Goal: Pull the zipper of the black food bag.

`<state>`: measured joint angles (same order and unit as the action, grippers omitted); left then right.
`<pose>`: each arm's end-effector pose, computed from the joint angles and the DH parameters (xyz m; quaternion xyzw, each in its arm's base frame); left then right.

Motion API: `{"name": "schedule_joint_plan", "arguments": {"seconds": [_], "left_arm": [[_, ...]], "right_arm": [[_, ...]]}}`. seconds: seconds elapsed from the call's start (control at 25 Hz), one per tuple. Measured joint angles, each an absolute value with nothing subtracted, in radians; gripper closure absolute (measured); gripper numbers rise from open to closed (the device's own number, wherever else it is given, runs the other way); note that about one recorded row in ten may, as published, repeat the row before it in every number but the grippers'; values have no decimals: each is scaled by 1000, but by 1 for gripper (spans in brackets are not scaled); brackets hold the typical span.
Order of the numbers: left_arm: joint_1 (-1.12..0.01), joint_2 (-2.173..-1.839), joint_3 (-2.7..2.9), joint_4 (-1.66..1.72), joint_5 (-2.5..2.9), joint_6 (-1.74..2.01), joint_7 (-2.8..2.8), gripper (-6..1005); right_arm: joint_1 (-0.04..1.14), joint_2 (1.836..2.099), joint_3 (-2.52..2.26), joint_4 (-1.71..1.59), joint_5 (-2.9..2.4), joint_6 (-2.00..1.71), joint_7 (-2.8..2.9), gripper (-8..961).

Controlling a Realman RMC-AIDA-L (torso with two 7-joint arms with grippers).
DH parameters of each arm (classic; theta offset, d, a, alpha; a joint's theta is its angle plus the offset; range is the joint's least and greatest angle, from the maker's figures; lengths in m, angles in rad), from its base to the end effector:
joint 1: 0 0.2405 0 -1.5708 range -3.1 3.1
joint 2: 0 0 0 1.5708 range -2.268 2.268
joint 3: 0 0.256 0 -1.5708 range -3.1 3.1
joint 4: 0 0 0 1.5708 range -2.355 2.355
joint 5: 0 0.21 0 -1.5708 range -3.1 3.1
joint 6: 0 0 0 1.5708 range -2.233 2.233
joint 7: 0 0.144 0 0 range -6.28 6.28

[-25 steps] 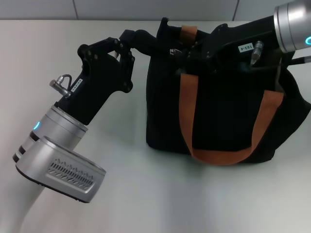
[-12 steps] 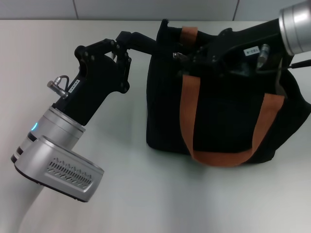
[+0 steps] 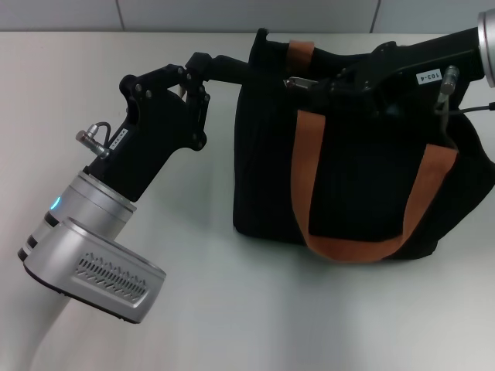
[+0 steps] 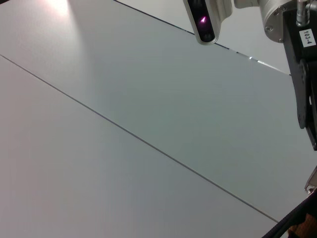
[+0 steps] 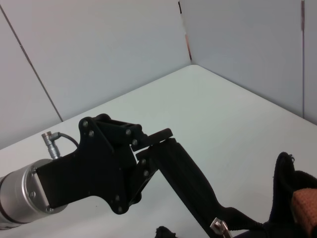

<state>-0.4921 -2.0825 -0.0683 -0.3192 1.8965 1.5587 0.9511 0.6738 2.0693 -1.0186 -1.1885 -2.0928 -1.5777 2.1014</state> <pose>-0.2288 0.2856 -0.0640 -0.7037 0.2978 -0.1857 0.6178 0.1384 0.3763 0.0326 -0.9640 0.2217 0.1142 0.0926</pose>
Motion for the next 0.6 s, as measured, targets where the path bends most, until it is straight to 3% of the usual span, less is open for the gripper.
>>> {"name": "schedule_joint_plan", "arguments": {"seconds": [0.6], "left_arm": [[-489,-2081,-73,-316,1894,1568,956,969]], "right_arm": [[664,2074,-999,-1216,-2076,-1593,2090,953]]}}
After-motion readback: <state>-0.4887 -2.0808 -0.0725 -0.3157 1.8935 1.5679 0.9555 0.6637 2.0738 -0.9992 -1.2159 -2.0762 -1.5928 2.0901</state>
